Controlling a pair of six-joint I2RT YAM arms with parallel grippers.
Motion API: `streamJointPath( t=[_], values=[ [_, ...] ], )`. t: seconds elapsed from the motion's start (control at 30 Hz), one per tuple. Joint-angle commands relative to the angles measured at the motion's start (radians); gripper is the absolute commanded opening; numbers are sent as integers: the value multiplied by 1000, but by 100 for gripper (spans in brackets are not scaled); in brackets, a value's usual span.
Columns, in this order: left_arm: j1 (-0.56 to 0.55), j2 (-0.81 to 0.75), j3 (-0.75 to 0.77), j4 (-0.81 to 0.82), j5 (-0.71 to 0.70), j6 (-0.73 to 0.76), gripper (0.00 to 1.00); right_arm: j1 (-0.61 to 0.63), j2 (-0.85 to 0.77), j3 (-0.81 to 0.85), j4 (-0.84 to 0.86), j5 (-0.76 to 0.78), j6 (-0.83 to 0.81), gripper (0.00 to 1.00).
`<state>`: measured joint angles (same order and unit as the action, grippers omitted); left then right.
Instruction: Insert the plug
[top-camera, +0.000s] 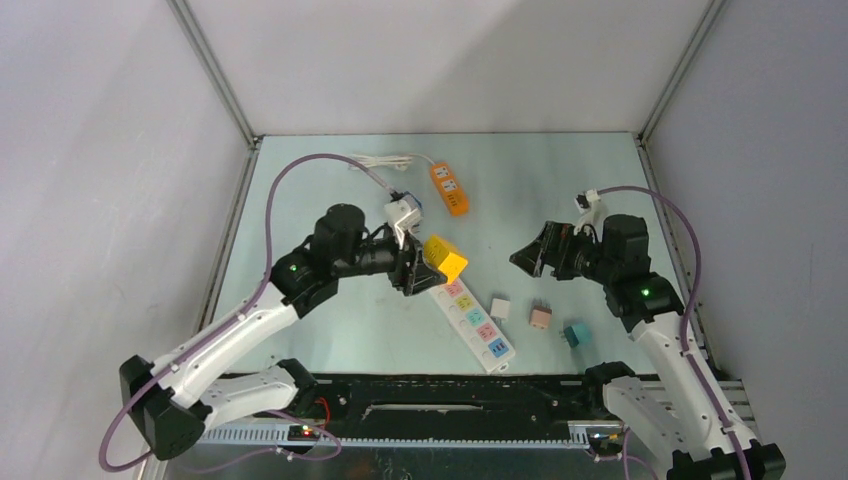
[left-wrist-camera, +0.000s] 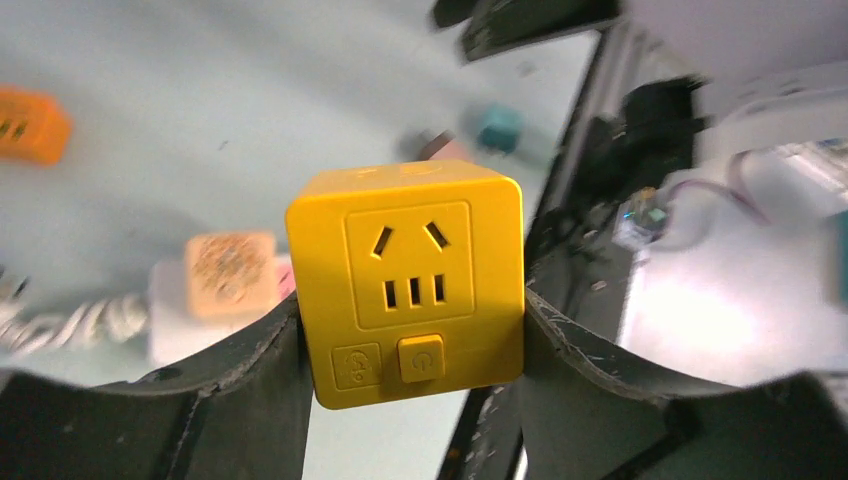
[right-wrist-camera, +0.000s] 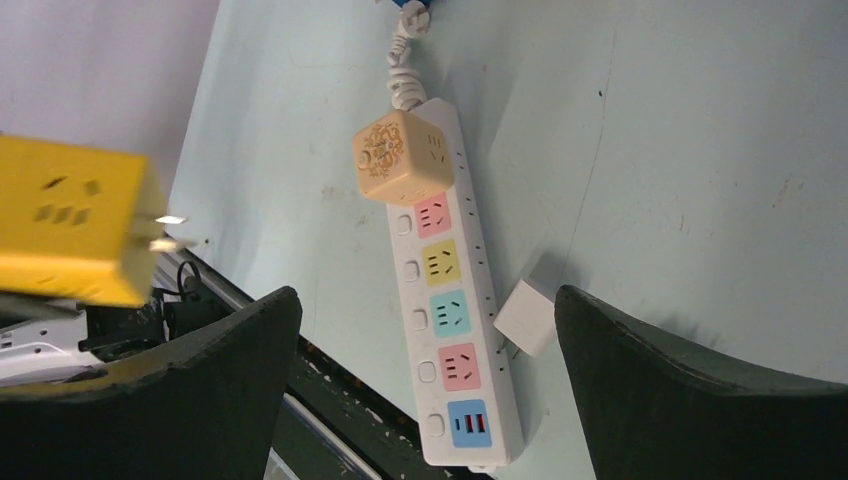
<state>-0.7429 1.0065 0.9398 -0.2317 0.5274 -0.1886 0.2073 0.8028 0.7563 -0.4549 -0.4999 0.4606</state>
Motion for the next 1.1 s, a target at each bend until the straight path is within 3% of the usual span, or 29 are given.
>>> streamJointPath(
  t=[0.0, 0.3, 1.07],
  values=[
    [4, 60, 100, -182, -205, 216, 0, -3, 4, -11, 1, 7, -23, 99],
    [-38, 273, 222, -349, -241, 200, 0, -4, 10, -20, -7, 22, -36, 100],
    [-291, 500, 244, -211, -453, 52, 0, -25, 7, -73, -9, 69, -30, 100]
  ],
)
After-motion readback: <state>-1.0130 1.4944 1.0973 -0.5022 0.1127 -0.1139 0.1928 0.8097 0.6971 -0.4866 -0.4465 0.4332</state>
